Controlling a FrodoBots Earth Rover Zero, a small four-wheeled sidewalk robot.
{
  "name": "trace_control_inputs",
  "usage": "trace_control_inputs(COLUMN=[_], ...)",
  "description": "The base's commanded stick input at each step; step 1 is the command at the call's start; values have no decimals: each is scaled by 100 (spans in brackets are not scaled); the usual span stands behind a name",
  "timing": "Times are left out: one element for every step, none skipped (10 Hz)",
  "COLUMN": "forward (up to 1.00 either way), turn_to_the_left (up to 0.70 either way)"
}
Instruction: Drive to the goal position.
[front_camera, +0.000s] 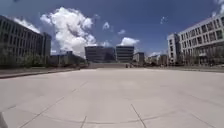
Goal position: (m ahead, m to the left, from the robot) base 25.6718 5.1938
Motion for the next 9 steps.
trace_control_inputs(forward=[70, 70, 70, 70, 70, 70, 70, 70, 70], turn_to_the_left=[0, 0, 0, 0, 0, 0, 0, 0, 0])
